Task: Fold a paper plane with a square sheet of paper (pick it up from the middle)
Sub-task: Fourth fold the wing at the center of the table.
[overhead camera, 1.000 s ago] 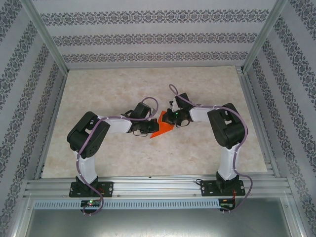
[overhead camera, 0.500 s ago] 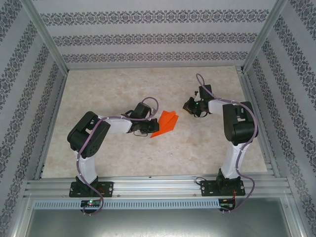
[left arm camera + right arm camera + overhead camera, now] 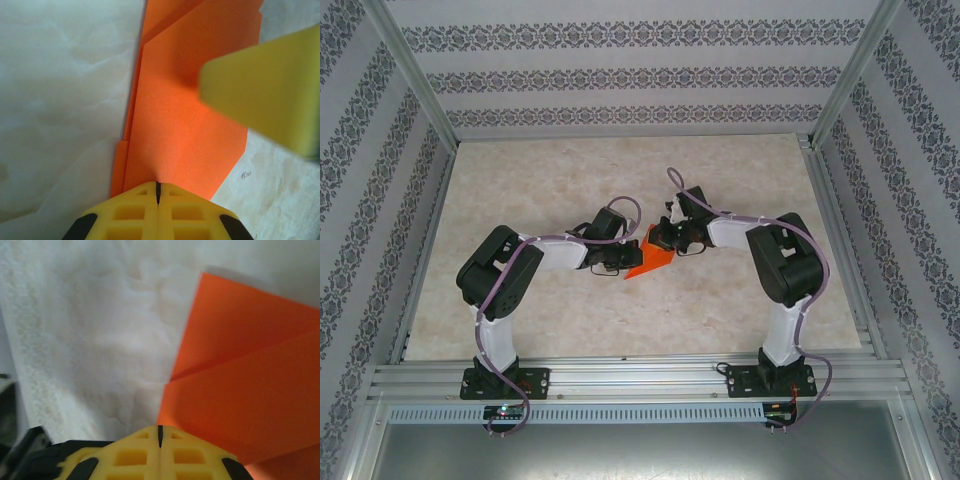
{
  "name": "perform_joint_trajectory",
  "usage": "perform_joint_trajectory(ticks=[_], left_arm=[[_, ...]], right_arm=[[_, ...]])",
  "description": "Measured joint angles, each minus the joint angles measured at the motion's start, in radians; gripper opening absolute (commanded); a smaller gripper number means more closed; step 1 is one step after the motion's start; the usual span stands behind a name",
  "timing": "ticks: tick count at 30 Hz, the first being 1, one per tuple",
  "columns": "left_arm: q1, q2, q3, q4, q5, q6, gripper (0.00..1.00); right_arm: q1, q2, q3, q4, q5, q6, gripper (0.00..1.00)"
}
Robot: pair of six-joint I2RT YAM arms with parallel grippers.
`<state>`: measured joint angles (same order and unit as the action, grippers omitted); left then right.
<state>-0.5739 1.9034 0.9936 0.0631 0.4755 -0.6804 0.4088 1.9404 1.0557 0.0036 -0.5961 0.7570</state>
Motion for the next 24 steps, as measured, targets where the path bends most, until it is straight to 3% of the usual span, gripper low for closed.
perform_joint_trajectory(ticks=[12,18,24], left_arm=[[-0.001,0.005,0.064,-0.105,0.005,0.016,0.00],[-0.001,-0.001,0.100,-0.139,0.042,0.002,0.18],[-0.013,-0.008,0.105,-0.141,0.071,-0.047,0.23]], right_arm=[[-0.001,0.037,0.041,-0.084,0.022,-0.038,0.02],[-0.007,0.043,0.051,-0.101,0.021,-0.053,0.03],[-0.007,0.047,0.060,-0.114,0.021,-0.055,0.02]])
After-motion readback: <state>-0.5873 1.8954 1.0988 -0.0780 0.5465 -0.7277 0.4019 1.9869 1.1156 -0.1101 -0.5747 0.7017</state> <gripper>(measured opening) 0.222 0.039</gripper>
